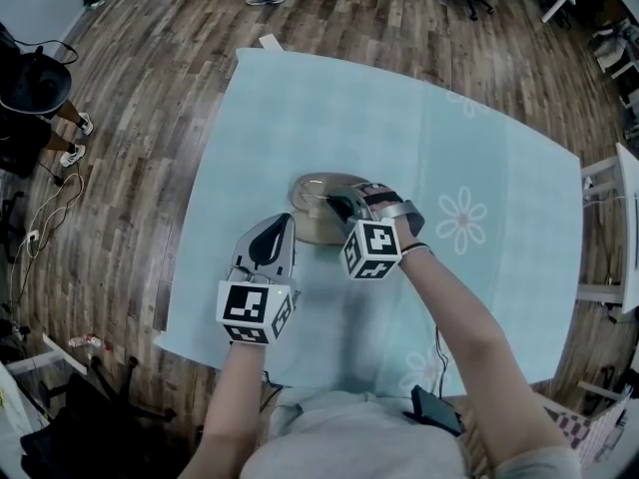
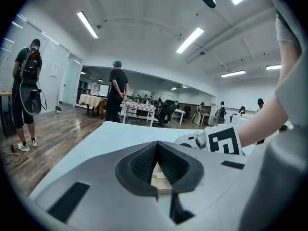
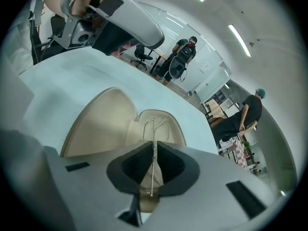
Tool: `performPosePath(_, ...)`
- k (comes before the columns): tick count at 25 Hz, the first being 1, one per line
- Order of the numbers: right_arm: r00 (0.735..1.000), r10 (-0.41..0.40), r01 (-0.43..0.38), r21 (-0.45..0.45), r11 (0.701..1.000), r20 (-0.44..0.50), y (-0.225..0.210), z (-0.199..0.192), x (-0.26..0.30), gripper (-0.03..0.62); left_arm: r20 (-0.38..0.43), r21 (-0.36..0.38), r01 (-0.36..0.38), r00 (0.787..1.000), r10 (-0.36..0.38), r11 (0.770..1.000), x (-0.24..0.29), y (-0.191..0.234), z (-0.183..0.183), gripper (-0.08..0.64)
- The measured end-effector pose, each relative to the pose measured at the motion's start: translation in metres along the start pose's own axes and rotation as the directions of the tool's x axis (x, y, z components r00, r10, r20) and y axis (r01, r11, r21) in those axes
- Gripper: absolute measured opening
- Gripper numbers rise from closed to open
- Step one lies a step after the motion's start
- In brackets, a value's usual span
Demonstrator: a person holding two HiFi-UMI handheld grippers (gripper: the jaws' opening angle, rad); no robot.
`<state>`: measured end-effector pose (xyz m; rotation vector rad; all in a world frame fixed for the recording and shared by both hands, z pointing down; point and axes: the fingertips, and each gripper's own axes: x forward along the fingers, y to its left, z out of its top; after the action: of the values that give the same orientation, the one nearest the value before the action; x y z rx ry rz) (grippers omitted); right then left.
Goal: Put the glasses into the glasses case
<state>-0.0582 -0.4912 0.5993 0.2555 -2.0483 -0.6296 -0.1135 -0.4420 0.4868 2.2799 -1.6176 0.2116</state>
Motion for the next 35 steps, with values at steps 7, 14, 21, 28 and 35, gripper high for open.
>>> performPosePath(7,1.0,0.002,-0.002,0.02,1.0,0.015,-0.004,-0.001,-0.006,0.105,0.013,0.001,-0.003,1.0,0.003,1.0,-0.001,-0.001,0.003,0.009)
performPosePath(14,1.0,-0.014,0.013,0.046,0.999,0.022,-0.015,0.002,-0.025,0.131,0.026,0.009,-0.001,1.0,0.0,1.0,-0.004,-0.007,0.009,0.009)
performPosePath(21,0.997,-0.04,0.029,0.177,0.984,0.059,-0.021,0.01,-0.055,0.101,0.038,0.027,-0.029,0.999,0.028,0.999,-0.008,-0.012,0.017,0.009)
performPosePath(28,0.987,-0.096,0.045,0.347,0.937,0.131,-0.025,0.029,-0.087,0.026,0.068,0.055,-0.035,0.997,0.031,0.998,-0.023,-0.024,0.028,0.009)
performPosePath(35,0.959,-0.172,0.012,0.572,0.82,0.227,-0.025,0.038,-0.126,0.028,0.098,0.04,0.013,0.995,-0.017,0.999,-0.038,-0.049,0.037,0.009)
